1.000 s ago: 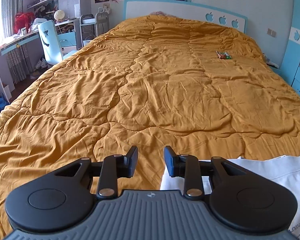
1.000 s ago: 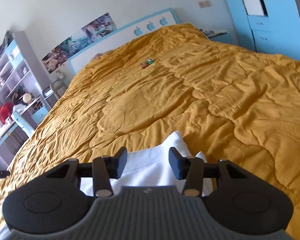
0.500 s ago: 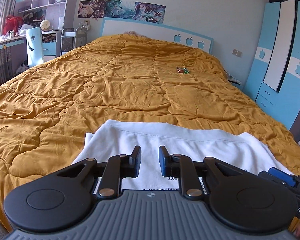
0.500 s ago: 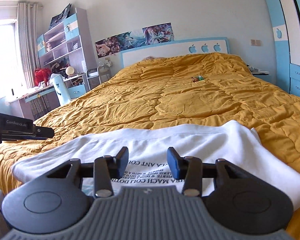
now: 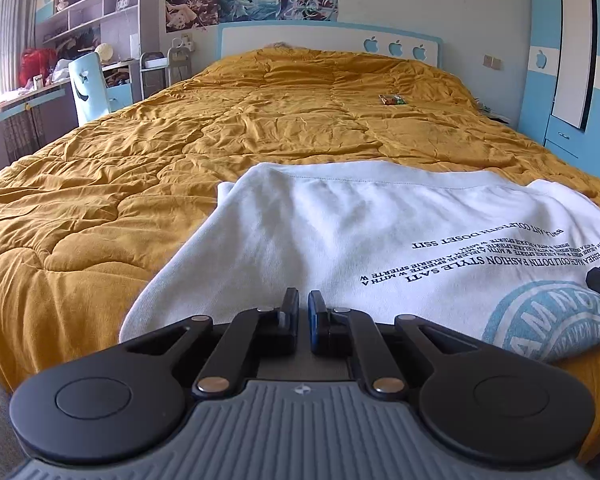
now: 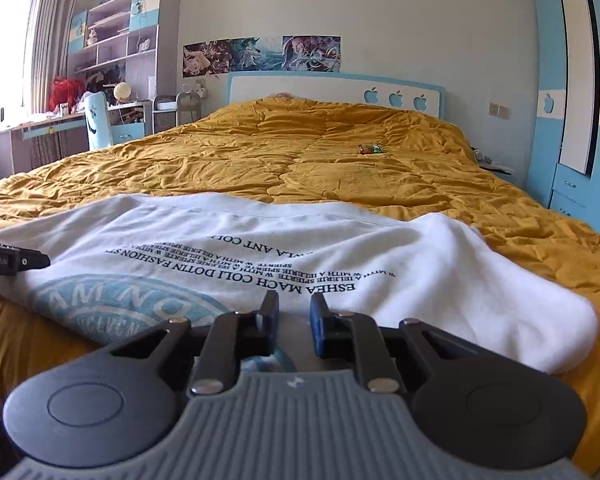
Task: Fold small clothes
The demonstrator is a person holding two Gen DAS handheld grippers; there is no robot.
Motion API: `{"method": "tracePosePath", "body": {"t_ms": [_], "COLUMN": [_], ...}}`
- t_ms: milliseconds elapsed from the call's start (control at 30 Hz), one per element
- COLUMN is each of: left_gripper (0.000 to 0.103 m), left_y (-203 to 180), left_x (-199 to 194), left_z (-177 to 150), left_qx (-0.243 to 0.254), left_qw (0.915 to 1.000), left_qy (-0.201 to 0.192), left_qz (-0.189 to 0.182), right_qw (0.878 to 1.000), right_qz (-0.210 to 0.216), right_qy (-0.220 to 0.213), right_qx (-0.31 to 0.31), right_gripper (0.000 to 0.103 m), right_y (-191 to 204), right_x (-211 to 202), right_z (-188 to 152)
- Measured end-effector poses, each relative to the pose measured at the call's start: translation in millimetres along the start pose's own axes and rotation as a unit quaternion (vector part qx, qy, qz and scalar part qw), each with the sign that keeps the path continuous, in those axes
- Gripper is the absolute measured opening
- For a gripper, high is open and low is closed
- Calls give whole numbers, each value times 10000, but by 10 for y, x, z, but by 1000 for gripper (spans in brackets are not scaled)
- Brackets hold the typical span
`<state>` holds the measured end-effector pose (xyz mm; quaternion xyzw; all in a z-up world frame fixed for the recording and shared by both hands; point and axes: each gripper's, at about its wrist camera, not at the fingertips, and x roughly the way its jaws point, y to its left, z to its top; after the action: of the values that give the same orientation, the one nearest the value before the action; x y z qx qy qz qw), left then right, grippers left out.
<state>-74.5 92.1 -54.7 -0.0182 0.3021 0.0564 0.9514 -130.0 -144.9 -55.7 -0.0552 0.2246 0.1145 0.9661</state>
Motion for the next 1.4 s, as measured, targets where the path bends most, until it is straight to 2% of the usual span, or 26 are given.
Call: {"method": "tracePosePath", "body": {"t_ms": [67, 133, 200, 233, 333, 433, 567, 767, 867, 967, 1000, 1033, 1067, 1100, 1133, 1267, 1333, 1400], "left_gripper": [11, 12, 12, 12, 12, 17, 17, 17, 17, 18, 19, 20, 27, 36, 41, 44, 44, 44], "left_y": [6, 60, 148, 187, 360, 502, 539, 543, 565, 560, 548, 524, 513, 509, 519, 694, 748, 752], "left_x": [-51, -104, -142, -152, -93, -32, -40, -40, -39, -42, -43, -43, -48, -54, -58, -69, -80, -113], "left_z": [16, 37, 48, 47, 43, 0, -14, -15, -14, -19, -15, -10, -6, -4, -2, 3, 10, 33], "left_qx": [7, -30, -119, -173, -482, -689, -798, -757, -865, -918, -864, -767, -726, -709, -726, -1120, -1305, -1377], "left_qw": [10000, 9998, 9989, 9982, 9963, 9962, 9957, 9959, 9952, 9947, 9951, 9956, 9956, 9951, 9945, 9923, 9903, 9889], "left_qy": [-54, -175, -336, -383, -280, -171, -171, -200, -228, -252, -269, -285, -297, -312, -309, -266, -271, -350], "left_qz": [26, 132, 315, 425, 661, 496, 446, 459, 397, 385, 408, 460, 520, 612, 683, 461, 383, 438], "right_qw": [10000, 9991, 9961, 9942, 9868, 9788, 9713, 9616, 9614, 9618, 9622, 9598, 9564, 9551, 9552, 9577, 9516, 9342], "right_qz": [-72, -425, -794, -879, -1262, -1527, -2164, -2493, -2403, -2234, -2247, -2391, -2536, -2538, -2453, -1817, -1488, -972], "right_qy": [-11, -44, 48, 83, 111, 139, 145, 215, 93, -57, -121, -181, -253, -318, -348, -206, -169, -229], "right_qx": [-5, 68, 392, 616, 1007, 1357, 977, 1129, 1334, 1579, 1532, 1461, 1430, 1495, 1617, 2221, 2684, 3424], "right_gripper": [11, 11, 10, 5, 0, 0, 0, 0, 1, 25, 40, 59, 65, 67, 67, 71, 71, 71], "right_y": [-41, -168, -416, -555, -851, -1010, -921, -987, -1026, -1019, -989, -957, -933, -939, -960, -1080, -1159, -1279], "right_x": [-1, -13, -18, -36, -75, -71, 6, 39, -23, -147, -184, -220, -272, -335, -403, -664, -790, -899], "right_z": [36, 79, 100, 86, 24, -23, -46, -69, -62, -13, 15, 50, 87, 115, 138, 128, 65, -45]}}
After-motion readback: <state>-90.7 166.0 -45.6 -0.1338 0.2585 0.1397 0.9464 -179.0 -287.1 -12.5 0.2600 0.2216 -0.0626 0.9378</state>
